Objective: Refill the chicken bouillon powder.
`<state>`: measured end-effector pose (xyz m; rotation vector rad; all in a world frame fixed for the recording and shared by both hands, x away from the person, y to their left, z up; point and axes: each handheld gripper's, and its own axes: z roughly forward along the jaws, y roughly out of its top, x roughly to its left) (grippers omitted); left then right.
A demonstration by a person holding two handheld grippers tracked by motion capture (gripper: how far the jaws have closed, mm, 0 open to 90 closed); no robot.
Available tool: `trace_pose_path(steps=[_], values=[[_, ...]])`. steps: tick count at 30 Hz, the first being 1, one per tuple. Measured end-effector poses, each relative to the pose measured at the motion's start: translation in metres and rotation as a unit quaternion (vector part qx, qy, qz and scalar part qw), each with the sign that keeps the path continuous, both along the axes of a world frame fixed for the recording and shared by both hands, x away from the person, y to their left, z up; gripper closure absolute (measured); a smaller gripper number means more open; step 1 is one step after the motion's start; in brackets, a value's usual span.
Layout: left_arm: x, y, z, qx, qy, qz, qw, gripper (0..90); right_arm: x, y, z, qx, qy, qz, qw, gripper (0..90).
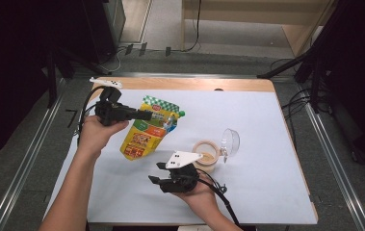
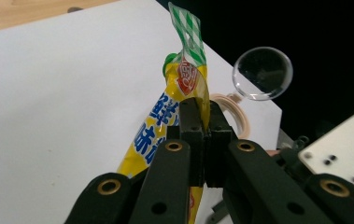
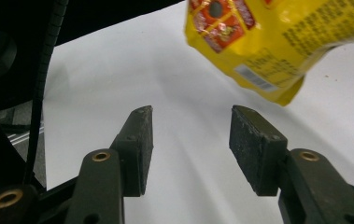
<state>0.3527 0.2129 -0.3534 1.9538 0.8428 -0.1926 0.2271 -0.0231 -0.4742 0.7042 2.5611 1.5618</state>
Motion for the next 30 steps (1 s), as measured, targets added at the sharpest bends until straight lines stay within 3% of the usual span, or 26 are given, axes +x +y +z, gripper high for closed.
trace_pose_path(steps=[4,9,11,13,22,27,30], values=[[0.01,-0.005,-0.004,-0.004,0.001,0.014,0.9999,90.0,0.0,0.0,0.0,0.0,0.002,-0.001,1.0,50.7],[0.02,-0.01,-0.012,-0.007,-0.017,0.025,0.9995,89.9,0.001,-0.001,-0.002,-0.002,0.005,-0.002,1.0,50.6],[0.023,-0.011,-0.017,0.0,-0.009,0.025,0.9996,89.9,0.001,-0.001,-0.002,-0.003,0.006,-0.003,1.0,50.7],[0.024,-0.008,-0.019,-0.011,-0.007,0.025,0.9996,89.9,0.001,-0.001,-0.002,-0.002,0.006,-0.004,1.0,50.7],[0.02,0.001,-0.019,-0.006,-0.01,0.031,0.9994,89.4,0.001,-0.003,-0.001,-0.003,0.005,-0.007,1.0,50.6],[0.014,0.004,-0.017,0.012,-0.024,0.03,0.9992,88.6,0.001,-0.003,-0.001,-0.003,0.003,-0.006,1.0,50.6],[0.011,0.007,-0.017,0.014,-0.022,0.027,0.9993,88.3,0.0,-0.003,-0.001,-0.003,0.002,-0.006,1.0,50.7]])
